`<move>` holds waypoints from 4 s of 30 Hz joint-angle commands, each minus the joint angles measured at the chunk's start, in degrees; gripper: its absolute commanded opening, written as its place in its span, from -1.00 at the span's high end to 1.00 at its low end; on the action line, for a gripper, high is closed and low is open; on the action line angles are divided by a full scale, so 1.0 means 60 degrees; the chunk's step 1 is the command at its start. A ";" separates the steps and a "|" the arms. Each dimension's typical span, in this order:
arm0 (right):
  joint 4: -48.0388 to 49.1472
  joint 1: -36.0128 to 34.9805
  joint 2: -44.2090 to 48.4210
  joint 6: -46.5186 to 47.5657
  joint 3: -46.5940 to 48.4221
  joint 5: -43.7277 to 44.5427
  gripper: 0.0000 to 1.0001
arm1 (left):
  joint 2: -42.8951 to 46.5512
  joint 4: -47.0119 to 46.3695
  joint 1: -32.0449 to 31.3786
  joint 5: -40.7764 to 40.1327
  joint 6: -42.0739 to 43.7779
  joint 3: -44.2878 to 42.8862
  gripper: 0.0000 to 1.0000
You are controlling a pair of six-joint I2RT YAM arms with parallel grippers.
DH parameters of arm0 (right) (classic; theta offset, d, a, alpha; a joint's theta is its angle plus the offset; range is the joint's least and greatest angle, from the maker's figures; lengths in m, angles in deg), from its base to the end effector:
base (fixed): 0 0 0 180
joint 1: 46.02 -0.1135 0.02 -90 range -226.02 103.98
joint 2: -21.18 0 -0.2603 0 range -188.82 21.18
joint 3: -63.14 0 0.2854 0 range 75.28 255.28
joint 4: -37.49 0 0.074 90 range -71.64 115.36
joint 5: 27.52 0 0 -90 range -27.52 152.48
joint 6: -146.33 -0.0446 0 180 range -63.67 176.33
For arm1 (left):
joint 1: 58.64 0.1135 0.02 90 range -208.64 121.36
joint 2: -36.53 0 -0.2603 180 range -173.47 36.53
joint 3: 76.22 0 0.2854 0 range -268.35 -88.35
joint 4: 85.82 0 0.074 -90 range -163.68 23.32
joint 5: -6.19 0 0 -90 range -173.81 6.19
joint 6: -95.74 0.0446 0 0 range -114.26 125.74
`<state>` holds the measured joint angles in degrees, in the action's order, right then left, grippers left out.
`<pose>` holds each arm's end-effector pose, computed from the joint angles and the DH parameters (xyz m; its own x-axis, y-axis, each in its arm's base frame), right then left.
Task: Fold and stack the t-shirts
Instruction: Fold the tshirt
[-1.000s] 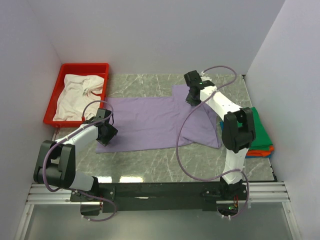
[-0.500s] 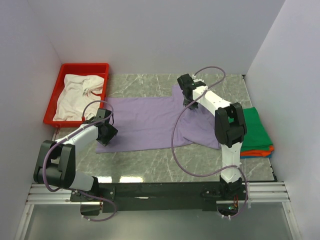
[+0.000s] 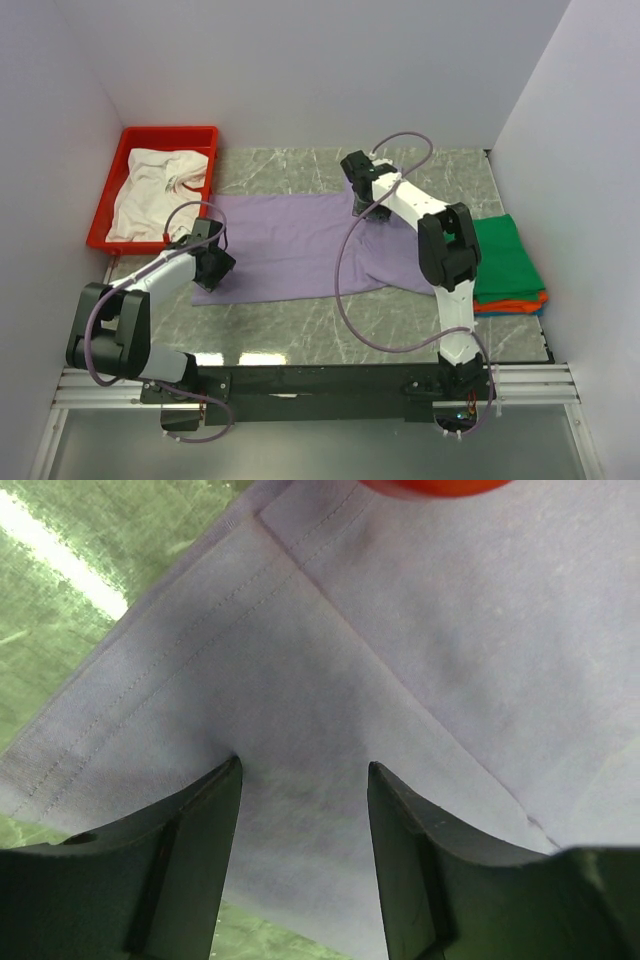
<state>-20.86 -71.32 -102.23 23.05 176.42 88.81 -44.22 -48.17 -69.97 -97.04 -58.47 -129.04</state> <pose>0.4479 0.1898 0.1746 -0.8326 0.1504 -0.5331 0.2643 0.9537 -0.1437 0.2754 -0.0448 0.1298 -0.4771 -0.7983 -0.3675 -0.7610 0.5844 -0.2816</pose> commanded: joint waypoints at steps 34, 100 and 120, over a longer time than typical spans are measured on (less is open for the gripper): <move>0.2942 0.3806 0.9041 -0.2994 -1.1203 -0.2382 -0.22 | 0.1853 -0.0607 -0.0074 0.0157 -0.0504 0.1068 -0.20; 0.4846 0.1725 0.6229 -0.2481 -0.9251 -0.3845 -0.25 | 0.0642 -0.0121 -0.1011 -0.0914 -0.0769 0.0188 -0.16; 0.3632 0.3176 0.8966 -0.2687 -1.2212 -0.4197 -0.48 | 0.1796 0.1269 -0.1070 -0.1339 -0.1926 0.2093 -0.18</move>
<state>9.37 -53.42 -50.98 5.65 106.63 61.90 -34.67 -50.44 -76.16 -103.71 -68.68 -120.14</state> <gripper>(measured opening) 0.736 0.587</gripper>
